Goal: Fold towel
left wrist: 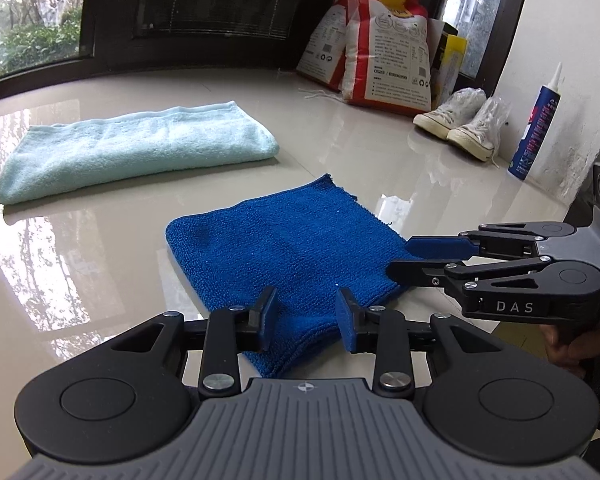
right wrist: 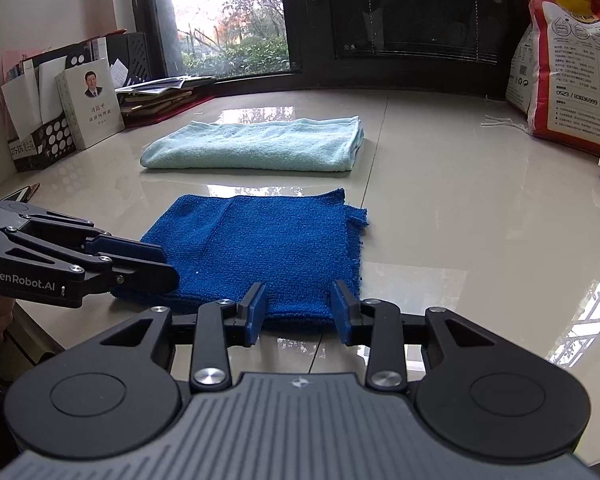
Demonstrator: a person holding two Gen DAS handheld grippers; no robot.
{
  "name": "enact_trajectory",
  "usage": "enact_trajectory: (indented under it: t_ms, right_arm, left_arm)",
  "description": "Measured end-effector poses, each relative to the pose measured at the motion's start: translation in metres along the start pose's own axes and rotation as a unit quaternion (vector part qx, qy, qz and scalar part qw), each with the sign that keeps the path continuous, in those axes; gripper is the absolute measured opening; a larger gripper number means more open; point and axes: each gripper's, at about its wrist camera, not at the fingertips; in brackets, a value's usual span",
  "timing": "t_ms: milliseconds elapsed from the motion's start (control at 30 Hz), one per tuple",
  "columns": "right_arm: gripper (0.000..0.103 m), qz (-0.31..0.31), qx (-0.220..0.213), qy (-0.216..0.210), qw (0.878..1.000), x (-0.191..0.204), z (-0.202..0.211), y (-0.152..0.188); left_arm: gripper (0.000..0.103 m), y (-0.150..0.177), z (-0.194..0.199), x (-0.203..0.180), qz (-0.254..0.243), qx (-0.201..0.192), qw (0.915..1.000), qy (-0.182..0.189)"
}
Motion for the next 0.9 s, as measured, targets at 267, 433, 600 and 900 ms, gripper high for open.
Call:
enact_trajectory:
  t_ms: [267,433,600,900]
  right_arm:
    - [0.039,-0.008,0.002,0.008,1.000,0.006,0.000,-0.001]
    - [0.042,-0.010,0.003,0.015,1.000,0.013,-0.005,-0.002]
    - [0.043,-0.012,0.002,0.016,1.000,0.019,-0.010,-0.004]
    - [0.044,-0.015,-0.001,0.016,1.000,0.030,-0.023,-0.009]
  left_arm:
    - [0.035,-0.003,0.001,0.008,-0.003,0.011,0.9999,0.005]
    - [0.036,-0.002,0.003,0.014,-0.001,0.010,0.9999,-0.001]
    - [0.036,-0.002,0.003,0.019,-0.002,0.013,0.9998,-0.011]
    - [0.036,-0.004,0.003,0.039,0.004,0.013,0.9997,-0.022]
Point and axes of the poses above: each gripper's, at about its wrist camera, not at the fingertips, and z roughly against the way its jaws point, x to its left, y to its underside, and after that the axes turned 6 degrees about -z, right-handed
